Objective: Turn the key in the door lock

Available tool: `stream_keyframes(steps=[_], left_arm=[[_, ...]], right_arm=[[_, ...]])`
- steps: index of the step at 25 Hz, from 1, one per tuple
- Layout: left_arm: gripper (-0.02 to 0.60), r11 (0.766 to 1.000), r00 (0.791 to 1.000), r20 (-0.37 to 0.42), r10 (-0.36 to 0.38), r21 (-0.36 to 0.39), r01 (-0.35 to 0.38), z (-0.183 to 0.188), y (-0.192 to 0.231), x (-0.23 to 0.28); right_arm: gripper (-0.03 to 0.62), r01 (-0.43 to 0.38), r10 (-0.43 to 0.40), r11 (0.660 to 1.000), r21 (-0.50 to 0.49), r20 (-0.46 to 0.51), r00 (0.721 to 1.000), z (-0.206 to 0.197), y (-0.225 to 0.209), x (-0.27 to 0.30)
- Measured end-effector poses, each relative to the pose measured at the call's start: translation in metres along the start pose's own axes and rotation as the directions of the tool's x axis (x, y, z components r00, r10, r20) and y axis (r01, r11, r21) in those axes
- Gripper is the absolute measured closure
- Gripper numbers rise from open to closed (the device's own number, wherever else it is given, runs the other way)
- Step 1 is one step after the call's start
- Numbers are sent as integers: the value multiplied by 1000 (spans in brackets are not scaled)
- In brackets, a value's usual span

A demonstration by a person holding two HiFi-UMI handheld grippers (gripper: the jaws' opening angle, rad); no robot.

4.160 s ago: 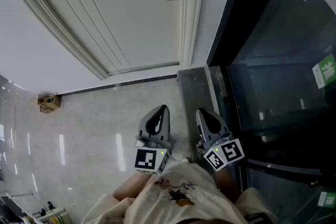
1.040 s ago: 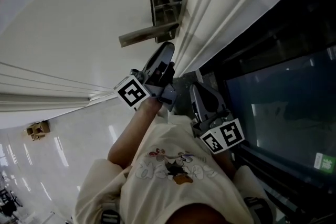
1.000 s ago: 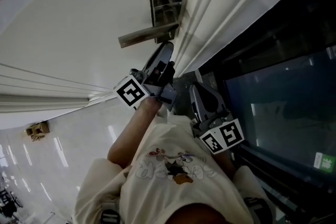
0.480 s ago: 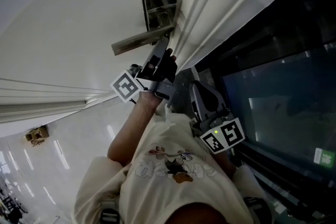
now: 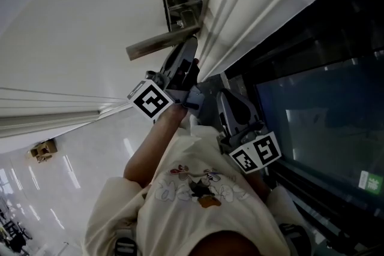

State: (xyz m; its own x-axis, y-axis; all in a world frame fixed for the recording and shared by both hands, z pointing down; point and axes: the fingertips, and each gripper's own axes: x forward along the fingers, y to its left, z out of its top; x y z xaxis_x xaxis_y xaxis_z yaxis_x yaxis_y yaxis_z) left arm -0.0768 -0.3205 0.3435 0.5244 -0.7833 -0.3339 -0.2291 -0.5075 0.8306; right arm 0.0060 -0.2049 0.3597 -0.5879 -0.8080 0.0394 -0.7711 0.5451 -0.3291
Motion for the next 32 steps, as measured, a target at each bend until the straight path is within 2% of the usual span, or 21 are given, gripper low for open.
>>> stream_keyframes(steps=[3,6,8,11,14,16,19,20,22,24,26,29,32], left_arm=[[525,994,998,-16,61,95,-59,-1,-2,0],[526,977,993,-25,116,183,-110,-2,-2,0],[526,956,987,-35,155,257,-141,-2,-3,0],[525,906,974,-53,221,380,-185,-2,-4,1],[523,836,956,-66,284,505,-214,-3,-5,2],[520,766,941,-67,331,601,-227,-3,-6,2],[518,646,917,-58,394,727,-232,-4,-7,3],[518,616,912,-55,407,753,-230,-4,-7,3],[517,582,904,-53,423,781,-226,-5,-6,4],[515,574,902,-56,428,787,-224,-6,-5,5],[507,589,907,-63,417,778,-217,-7,-7,4],[460,620,918,-72,391,757,-205,-8,-12,-1],[459,631,915,-81,394,748,-206,-12,-14,-10]], right_arm=[[586,-3,3,1000,6,-1,1000,0,-1,-2],[586,-8,8,1000,11,5,1000,1,-3,-2],[586,-11,11,1000,13,8,1000,1,-3,-3],[586,-16,15,1000,17,10,1000,2,-4,-3],[586,-24,23,1000,21,12,1000,1,-5,-2],[586,-30,30,999,24,15,999,1,-3,-2],[586,-38,38,999,27,17,999,1,-3,-2],[586,-41,40,999,28,17,999,0,-3,-1],[586,-45,45,999,29,18,999,0,-4,0],[586,-49,49,998,32,18,999,-1,-4,0],[586,-52,51,998,35,20,999,0,-3,0],[587,-40,39,999,24,25,999,1,-4,-1],[588,-21,21,1000,-3,15,1000,1,-6,-2]])
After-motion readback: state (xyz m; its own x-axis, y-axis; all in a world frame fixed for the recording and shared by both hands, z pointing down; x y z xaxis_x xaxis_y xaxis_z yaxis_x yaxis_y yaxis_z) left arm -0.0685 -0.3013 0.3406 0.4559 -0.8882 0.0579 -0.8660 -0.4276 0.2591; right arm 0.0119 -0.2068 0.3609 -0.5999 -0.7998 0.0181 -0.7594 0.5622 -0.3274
